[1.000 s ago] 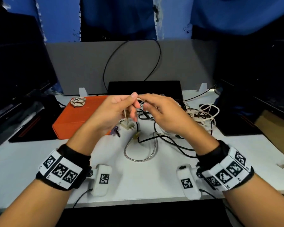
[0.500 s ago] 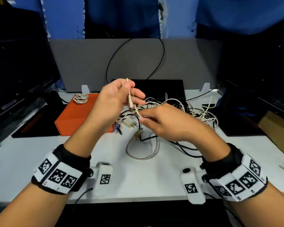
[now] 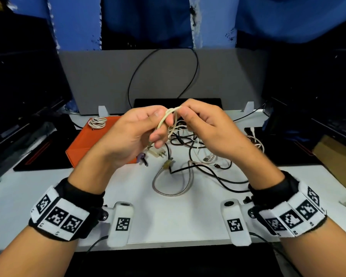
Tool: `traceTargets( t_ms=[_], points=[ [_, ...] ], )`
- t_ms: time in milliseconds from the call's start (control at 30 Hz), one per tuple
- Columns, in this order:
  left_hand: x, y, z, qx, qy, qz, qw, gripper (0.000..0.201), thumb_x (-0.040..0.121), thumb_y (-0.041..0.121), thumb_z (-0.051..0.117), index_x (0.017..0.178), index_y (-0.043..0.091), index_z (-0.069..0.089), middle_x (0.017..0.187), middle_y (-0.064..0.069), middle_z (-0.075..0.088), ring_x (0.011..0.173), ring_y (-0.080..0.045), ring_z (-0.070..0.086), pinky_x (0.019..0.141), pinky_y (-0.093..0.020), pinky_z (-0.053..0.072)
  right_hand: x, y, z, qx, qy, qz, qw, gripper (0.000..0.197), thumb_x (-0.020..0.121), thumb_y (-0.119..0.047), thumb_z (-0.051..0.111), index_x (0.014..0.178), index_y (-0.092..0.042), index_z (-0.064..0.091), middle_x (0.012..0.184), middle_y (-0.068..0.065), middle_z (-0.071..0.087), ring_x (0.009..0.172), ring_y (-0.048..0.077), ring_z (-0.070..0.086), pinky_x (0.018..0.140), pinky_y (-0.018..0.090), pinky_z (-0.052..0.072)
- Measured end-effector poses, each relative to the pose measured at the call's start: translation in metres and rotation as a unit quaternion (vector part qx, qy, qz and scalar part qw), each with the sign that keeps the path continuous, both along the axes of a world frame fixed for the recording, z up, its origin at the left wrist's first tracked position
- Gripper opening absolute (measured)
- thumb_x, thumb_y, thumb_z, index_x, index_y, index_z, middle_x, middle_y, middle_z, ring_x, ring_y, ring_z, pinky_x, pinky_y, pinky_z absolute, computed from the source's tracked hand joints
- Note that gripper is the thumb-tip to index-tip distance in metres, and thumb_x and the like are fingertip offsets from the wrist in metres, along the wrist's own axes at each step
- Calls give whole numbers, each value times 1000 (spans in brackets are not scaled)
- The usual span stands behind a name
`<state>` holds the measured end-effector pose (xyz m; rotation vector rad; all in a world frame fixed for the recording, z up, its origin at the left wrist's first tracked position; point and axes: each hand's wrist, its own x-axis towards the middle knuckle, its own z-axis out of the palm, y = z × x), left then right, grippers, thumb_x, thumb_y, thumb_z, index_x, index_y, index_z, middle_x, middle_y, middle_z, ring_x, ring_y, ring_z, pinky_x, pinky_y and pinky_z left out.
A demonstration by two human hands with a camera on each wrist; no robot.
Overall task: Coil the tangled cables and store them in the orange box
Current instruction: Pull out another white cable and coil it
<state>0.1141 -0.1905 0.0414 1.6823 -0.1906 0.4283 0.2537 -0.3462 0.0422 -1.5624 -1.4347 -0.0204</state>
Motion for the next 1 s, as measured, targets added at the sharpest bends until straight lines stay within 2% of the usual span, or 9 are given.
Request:
traceTargets(
  t_ms=[233, 333, 400, 533, 667, 800, 867, 933, 1000],
  points=[
    [-1, -8, 2, -121, 44, -36, 991, 26, 106, 21, 36, 92, 9, 52, 63, 3, 27, 58, -17, 23, 69, -29, 42, -5, -1, 3, -5, 121, 48, 991, 28, 111, -24, 46, 95, -12, 65, 60, -12, 37, 53, 5, 31, 50, 19, 26],
    [0, -10, -1, -142, 47, -38, 988, 24, 107, 24, 37, 99, 7, 53, 62, 6, 30, 57, -13, 29, 77, -34, 43, -10, 0, 6, 1, 183, 69, 981, 27, 110, -16, 46, 90, -9, 63, 60, -2, 35, 49, 9, 27, 45, 20, 24],
    [1, -12, -2, -143, 43, -34, 988, 30, 107, 25, 38, 102, 9, 63, 59, 7, 34, 56, -11, 38, 84, -38, 45, -11, 0, 7, 10, 189, 63, 980, 28, 110, -14, 47, 86, -12, 62, 57, -6, 39, 46, 7, 29, 44, 18, 25],
    [-1, -15, 2, -116, 29, -28, 992, 30, 106, 23, 38, 102, 9, 64, 56, 8, 44, 63, -14, 58, 100, -47, 46, -5, -2, 8, 35, 118, 8, 992, 26, 108, -15, 52, 86, -14, 67, 51, -20, 46, 48, 1, 39, 51, 12, 30],
    [-2, -16, 5, -103, 3, -22, 994, 25, 108, 19, 35, 97, 11, 56, 65, 5, 59, 76, -17, 70, 97, -38, 50, -1, 2, 3, 54, 86, -26, 994, 23, 109, -22, 52, 104, -15, 73, 53, -18, 47, 48, 2, 40, 53, 14, 30],
    [2, -13, 4, -188, -59, 35, 980, 20, 107, 16, 39, 102, 9, 57, 73, 2, 67, 95, -24, 71, 103, -41, 45, -7, 4, -3, -123, -89, -105, 983, 30, 110, -41, 42, 131, -42, 63, 61, -22, 57, 59, 0, 53, 60, 19, 38],
    [5, -11, 1, -198, -81, 61, 975, 23, 109, 16, 35, 102, 9, 56, 87, -3, 75, 106, -29, 72, 102, -43, 51, -12, 2, -1, -228, -162, -123, 952, 30, 109, -50, 36, 123, -43, 62, 71, -13, 59, 69, 9, 54, 68, 34, 44],
    [7, -12, -1, -160, -85, 82, 980, 27, 111, 15, 30, 100, 10, 54, 107, -11, 77, 115, -32, 70, 98, -38, 53, -17, -2, -1, -267, -201, -97, 938, 33, 109, -49, 37, 93, -31, 60, 69, -7, 58, 68, 13, 54, 65, 36, 42],
    [10, -13, -2, -112, -74, 100, 986, 28, 111, 16, 29, 100, 10, 53, 117, -15, 74, 120, -31, 67, 104, -39, 50, -20, -4, -1, -277, -215, -58, 935, 36, 108, -46, 43, 83, -22, 54, 62, -3, 51, 62, 11, 48, 59, 36, 37]
  ],
)
